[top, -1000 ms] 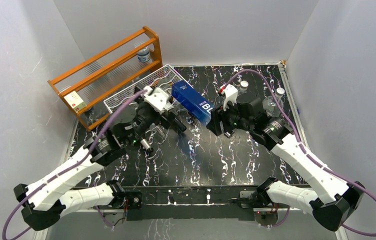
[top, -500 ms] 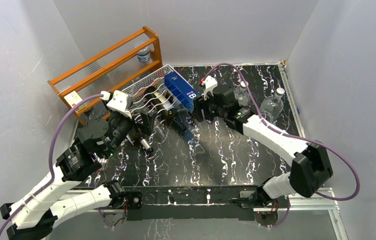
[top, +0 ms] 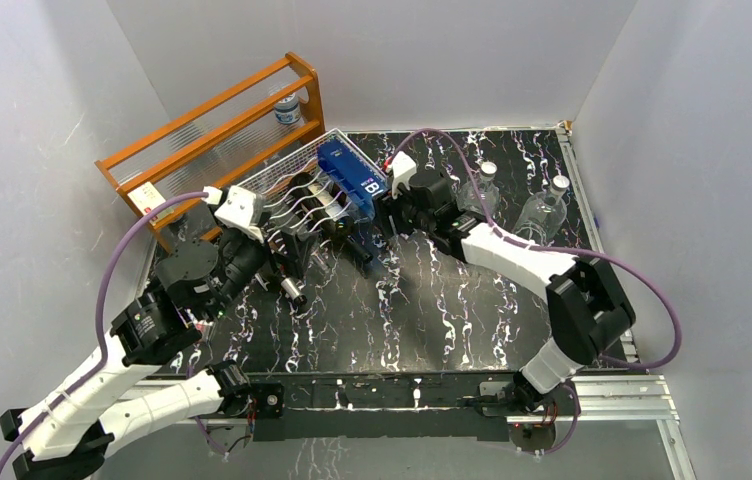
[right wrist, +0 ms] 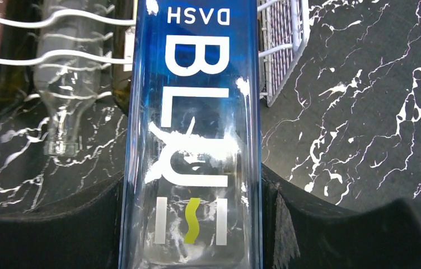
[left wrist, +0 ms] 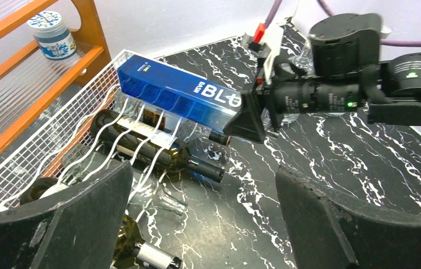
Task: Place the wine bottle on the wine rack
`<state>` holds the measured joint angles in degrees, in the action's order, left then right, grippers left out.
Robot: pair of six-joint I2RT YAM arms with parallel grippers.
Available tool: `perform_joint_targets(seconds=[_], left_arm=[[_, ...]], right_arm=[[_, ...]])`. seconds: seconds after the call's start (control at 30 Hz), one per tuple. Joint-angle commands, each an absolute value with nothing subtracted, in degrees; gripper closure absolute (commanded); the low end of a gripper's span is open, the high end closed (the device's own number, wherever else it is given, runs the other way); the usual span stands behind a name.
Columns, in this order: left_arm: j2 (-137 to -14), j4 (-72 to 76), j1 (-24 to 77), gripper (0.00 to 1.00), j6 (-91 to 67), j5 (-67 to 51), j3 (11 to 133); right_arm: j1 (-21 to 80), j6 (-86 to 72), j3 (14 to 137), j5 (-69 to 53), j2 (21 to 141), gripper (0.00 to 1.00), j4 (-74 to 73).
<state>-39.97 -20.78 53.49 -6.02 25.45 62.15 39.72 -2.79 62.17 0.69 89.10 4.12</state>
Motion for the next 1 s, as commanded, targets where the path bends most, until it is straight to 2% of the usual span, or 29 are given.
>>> perform_joint_targets(seconds=[0.0,0.33,0.6,0.8,0.9,0.97], left_arm=[[-39.6,-20.7,53.8,0.02,-6.9,23.3,62.9],[-40.3,-21.8,53.9,0.02,-8.2,23.3,62.5],[-41.1,-22.1,53.9,0.02,-8.5,23.0,62.8],[-41.3,-22.3,53.9,0.02,-8.3,23.1,62.9],[-41.0,-22.3,53.8,0.02,-8.0,24.0,63.1],[-41.1,-22.2,53.8,0.02,-7.6,23.9,63.5]], right_arm=[[39.3,0.9,68.6,2.4,90.2,1.0,23.0],[37.8,1.6,70.3,0.8,93.7,1.0,24.9],[36.6,1.2,74.2,-6.5,97.1,1.0,21.5],[36.5,0.6,76.1,-4.7,99.1,1.0,19.2],[36.5,0.9,76.8,-4.7,99.5,0.92,17.3],[36.4,1.1,76.4,-4.3,99.5,0.82,16.8]])
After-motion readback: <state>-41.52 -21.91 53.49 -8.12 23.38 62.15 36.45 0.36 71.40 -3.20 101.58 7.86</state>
